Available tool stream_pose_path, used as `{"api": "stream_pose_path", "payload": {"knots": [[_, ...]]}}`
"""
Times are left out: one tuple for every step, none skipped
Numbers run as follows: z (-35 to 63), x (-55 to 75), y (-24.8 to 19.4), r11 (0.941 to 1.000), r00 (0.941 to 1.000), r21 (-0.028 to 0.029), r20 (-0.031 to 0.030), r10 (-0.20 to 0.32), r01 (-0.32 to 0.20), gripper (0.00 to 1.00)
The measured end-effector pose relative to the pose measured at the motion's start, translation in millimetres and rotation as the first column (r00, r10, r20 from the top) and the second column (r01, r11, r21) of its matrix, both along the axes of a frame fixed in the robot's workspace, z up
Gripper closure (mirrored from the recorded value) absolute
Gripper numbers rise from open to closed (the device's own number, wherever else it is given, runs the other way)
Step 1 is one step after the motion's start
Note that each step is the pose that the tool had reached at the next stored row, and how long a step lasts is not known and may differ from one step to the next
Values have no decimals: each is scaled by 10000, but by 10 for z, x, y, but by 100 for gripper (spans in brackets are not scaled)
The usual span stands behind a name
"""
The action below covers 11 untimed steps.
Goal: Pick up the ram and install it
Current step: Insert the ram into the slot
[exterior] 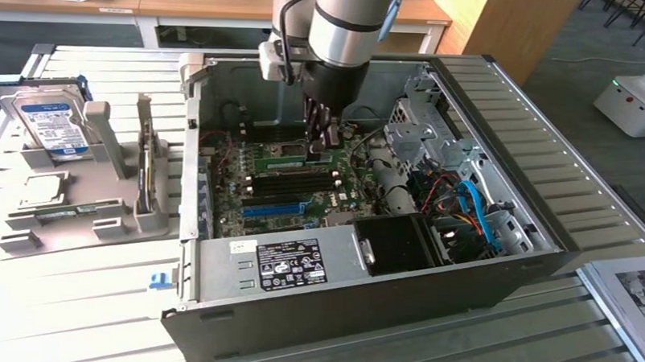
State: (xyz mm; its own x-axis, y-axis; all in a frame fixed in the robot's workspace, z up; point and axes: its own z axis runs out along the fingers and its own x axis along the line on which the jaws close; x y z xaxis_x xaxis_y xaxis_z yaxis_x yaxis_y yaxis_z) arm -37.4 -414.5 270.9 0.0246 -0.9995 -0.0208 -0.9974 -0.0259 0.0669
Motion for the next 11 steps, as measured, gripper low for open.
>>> {"api": "stream_pose_path", "payload": {"knots": [[-18,0,0,10000,10000,0,0,0,0,89],[-36,0,0,10000,10000,0,0,0,0,89],[-54,0,0,10000,10000,0,0,0,0,89],[-73,0,0,10000,10000,0,0,0,0,89],[-84,0,0,10000,10000,0,1,0,0,89],[-85,0,0,10000,10000,-1,0,0,0,89],[-85,0,0,10000,10000,-1,0,0,0,89],[-85,-1,0,10000,10000,-1,0,0,0,89],[-85,-1,0,10000,10000,-1,0,0,0,89],[-85,0,0,10000,10000,-1,0,0,0,89],[-85,0,0,10000,10000,0,0,-4,4,89]]}}
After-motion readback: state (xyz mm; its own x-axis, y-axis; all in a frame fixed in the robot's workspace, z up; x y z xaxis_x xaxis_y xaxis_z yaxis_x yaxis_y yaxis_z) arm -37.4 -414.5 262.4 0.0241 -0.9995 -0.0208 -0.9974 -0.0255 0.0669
